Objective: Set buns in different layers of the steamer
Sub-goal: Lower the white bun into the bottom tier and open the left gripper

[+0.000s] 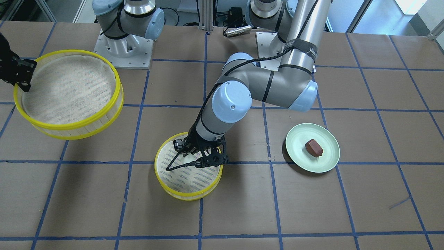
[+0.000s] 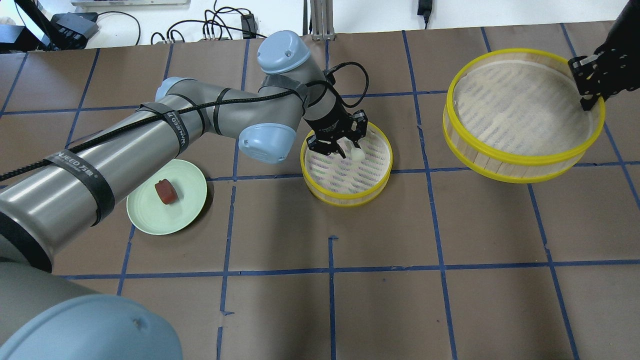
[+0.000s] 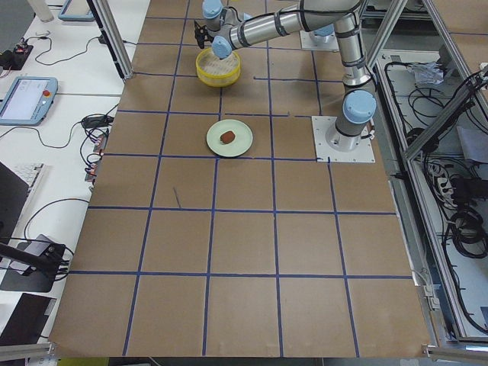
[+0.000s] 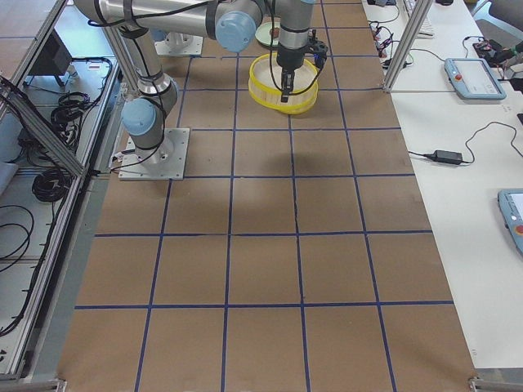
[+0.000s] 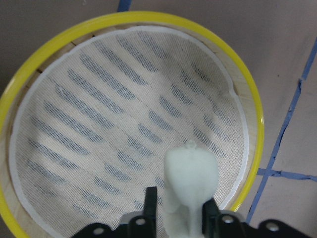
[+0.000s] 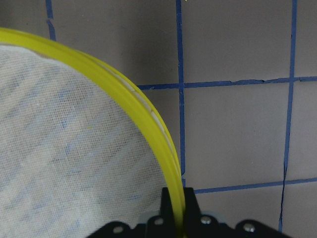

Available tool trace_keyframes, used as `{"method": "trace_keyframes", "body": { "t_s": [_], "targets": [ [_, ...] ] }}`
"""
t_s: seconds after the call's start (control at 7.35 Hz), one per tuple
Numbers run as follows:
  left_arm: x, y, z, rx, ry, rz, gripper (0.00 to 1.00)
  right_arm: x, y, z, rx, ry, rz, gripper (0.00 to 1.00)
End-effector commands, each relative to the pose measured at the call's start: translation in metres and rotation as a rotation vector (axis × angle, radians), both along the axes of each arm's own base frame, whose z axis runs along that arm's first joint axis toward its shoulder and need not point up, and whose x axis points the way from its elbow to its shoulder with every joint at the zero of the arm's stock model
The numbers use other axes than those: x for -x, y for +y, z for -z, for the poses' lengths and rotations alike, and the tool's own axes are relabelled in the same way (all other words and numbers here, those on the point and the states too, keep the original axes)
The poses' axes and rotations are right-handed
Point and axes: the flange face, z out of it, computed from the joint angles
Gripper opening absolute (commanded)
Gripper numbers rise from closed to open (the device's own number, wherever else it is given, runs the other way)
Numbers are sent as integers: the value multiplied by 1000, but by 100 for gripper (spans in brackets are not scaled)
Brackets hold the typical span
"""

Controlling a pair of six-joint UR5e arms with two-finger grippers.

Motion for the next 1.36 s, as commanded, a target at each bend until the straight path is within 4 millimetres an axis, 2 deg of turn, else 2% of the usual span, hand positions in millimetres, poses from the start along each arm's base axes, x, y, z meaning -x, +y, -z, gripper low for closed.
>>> {"method": "trace_keyframes", "body": {
  "t_s": [0.0, 0.68, 0.82, 0.95, 1.09, 1.22],
  "targets": [
    [1, 1, -5, 13, 2, 3, 97, 0, -1, 0, 0, -1, 0, 16],
    [-6, 6, -36, 72, 5, 50, 100, 0, 0, -1, 3, 1, 0, 17],
    [-11, 6, -31, 81, -32, 65, 100, 0, 0, -1, 3, 0, 0, 17],
    [-23, 5, -42, 127, -90, 95, 100, 0, -1, 0, 3, 0, 0, 17],
    [-65, -3, -65, 124, -125, 90, 100, 0, 0, 0, 3, -3, 0, 18],
    [-124, -13, -81, 105, -144, 129, 100, -1, 0, 0, 4, -8, 2, 18]
  ]
}}
